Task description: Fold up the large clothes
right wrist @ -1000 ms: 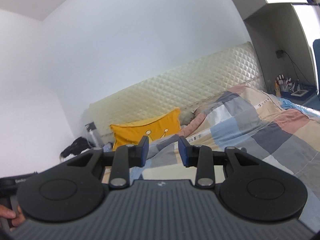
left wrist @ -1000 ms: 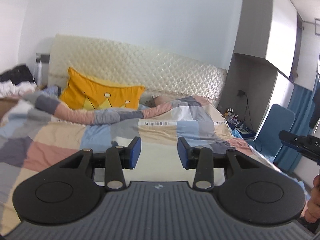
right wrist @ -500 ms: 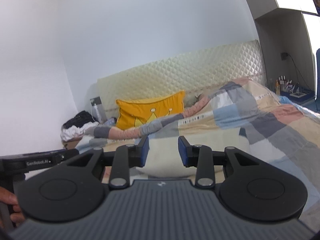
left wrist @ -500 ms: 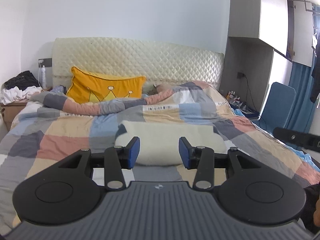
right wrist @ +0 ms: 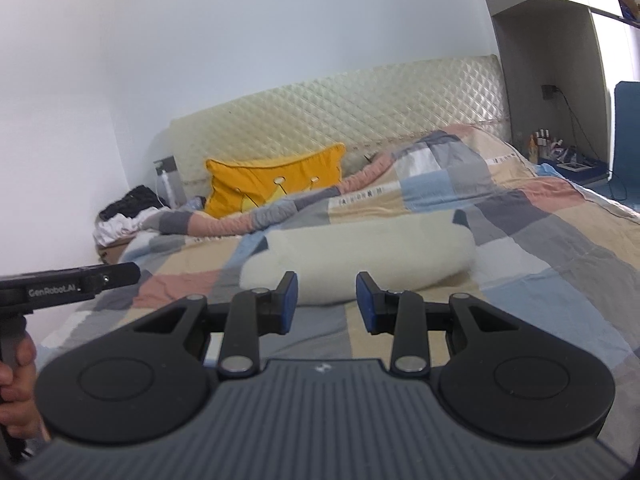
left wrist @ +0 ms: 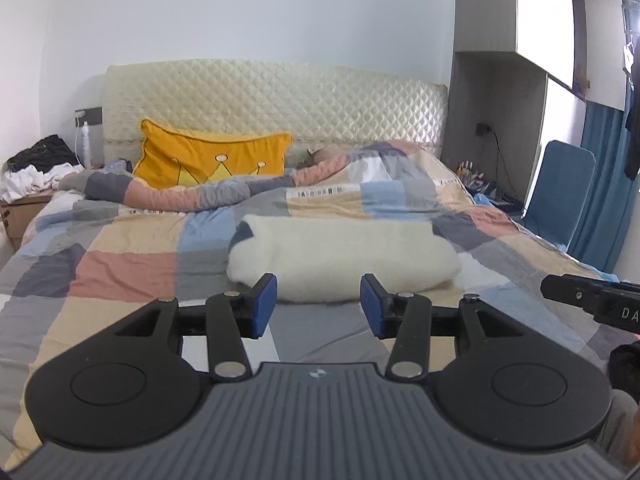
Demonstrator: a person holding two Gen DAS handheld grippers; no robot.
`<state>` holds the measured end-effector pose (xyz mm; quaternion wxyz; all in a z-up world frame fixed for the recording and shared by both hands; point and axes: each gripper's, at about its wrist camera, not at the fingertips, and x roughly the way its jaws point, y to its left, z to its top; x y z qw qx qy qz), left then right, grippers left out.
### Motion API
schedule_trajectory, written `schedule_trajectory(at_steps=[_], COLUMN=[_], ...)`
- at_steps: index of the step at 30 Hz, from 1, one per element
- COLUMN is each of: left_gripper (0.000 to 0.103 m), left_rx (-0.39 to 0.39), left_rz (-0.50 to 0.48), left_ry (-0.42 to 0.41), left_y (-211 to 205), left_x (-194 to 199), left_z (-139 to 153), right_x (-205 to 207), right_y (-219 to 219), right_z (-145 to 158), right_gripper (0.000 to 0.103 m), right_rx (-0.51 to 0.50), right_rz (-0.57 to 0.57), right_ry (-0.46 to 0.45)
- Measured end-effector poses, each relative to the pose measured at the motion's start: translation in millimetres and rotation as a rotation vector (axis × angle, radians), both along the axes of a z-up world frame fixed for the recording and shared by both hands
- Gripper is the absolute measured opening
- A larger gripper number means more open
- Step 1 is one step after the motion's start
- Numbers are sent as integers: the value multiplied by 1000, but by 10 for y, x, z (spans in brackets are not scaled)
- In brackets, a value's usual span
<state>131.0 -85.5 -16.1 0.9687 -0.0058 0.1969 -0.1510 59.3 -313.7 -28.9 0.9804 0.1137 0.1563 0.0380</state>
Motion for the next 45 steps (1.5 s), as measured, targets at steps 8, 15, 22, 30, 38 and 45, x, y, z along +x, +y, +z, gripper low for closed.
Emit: schedule_trajectory(at_steps=[8,15,22,30,38,45], left_gripper=[55,59,63,65,66,73], left_rx=[9,5,1,8,-18,-16], left_rz=[-15,-19,-15,-3,15,10], left_ry=[27,41,52,43,30,50], left_y=[-96,-111,-113,-102,-48,-38], left_x=[76,112,106,66,9,24], left_z=[-183,-276,-324,-337,-349,-387], right_x=[11,16,27,-25,-48,-50], right_y=[6,16,40,83,64,73], right_z=[-217,-306,-339,-370,-373,-369], right_gripper=[37,37,37,37,37,37], right_rx=[-39,-73,-92,-133,-128,-136], right_rz=[-29,-42,-44,-60,-75,-78], right_ry=[18,16,19,-2,-7,-10])
